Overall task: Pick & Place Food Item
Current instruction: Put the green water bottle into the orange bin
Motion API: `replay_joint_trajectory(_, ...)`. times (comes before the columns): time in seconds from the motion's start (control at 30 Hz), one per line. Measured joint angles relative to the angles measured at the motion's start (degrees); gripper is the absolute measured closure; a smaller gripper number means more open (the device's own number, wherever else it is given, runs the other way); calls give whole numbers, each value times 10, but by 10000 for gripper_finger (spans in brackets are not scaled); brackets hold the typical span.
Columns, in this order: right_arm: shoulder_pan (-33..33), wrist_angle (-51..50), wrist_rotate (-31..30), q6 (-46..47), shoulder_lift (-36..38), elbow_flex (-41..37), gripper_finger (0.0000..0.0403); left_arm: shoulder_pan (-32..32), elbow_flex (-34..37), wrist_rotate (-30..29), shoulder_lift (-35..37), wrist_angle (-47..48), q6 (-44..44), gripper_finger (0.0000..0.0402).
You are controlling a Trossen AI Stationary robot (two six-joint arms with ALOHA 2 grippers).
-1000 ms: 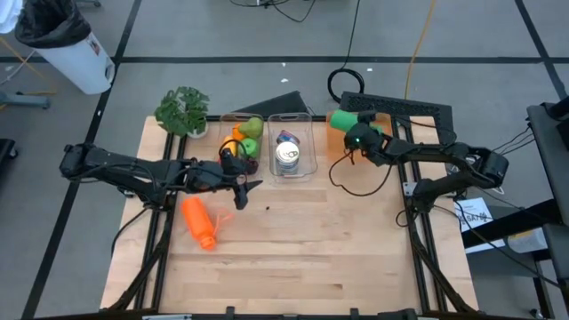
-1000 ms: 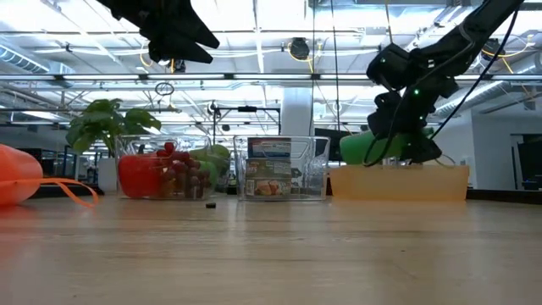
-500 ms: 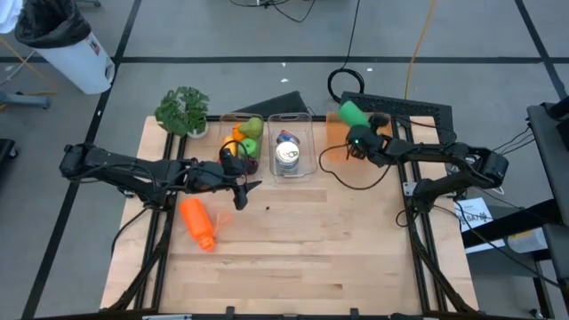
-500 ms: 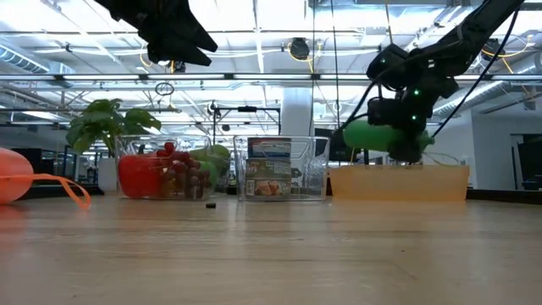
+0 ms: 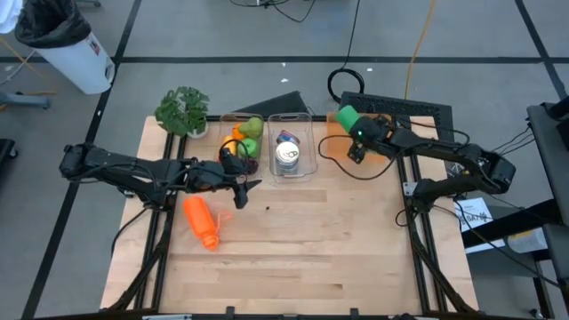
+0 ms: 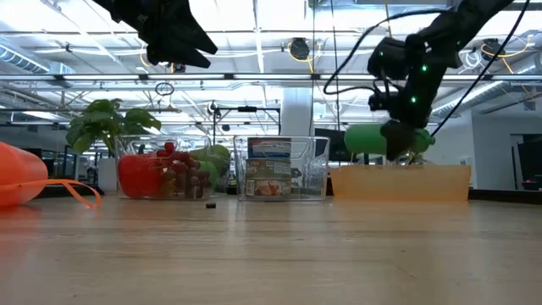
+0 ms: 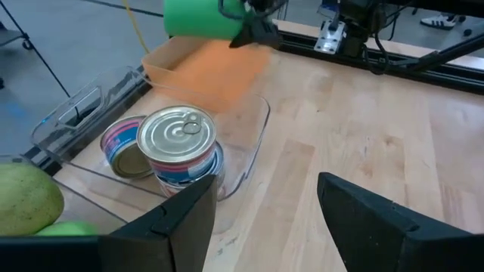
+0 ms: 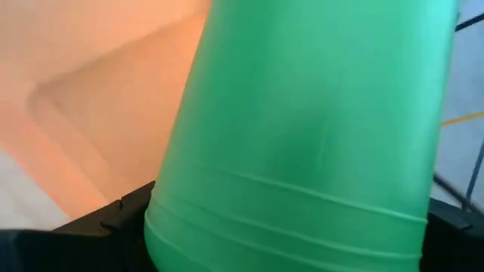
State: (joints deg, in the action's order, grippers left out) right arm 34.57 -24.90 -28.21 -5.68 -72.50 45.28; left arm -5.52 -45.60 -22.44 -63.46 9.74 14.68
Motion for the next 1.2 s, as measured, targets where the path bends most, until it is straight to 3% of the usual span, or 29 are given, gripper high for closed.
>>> replay_joint_trajectory(0.1,5,-4,33,-11,11,6,46,0,0,0,0,2,5,158)
replay_joint_trajectory(0.27,53,-10,157,48,9,10,46,0,0,-1,0,4,8,158)
replay_joint_trajectory(0.57,109,16,280,68,10,10,59,0,0,0,0,8,16,158)
replay_joint_trajectory(0.73,121,0,385,96,11,12,39,25,0,57,-18,-37,51,158)
replay_joint_trajectory(0.83,114,1,386,93,16,12,36,48,0,69,-51,-133,13,158)
replay_joint_trajectory(0.97,113,2,334,48,30,13,37,109,-13,160,-105,-267,-37,158)
replay_joint_trajectory(1.1,113,-22,240,-52,33,13,38,155,-68,269,-169,-265,-21,158)
replay_joint_trajectory(1.2,116,-65,199,-68,32,13,33,166,-100,302,-210,-244,-24,158)
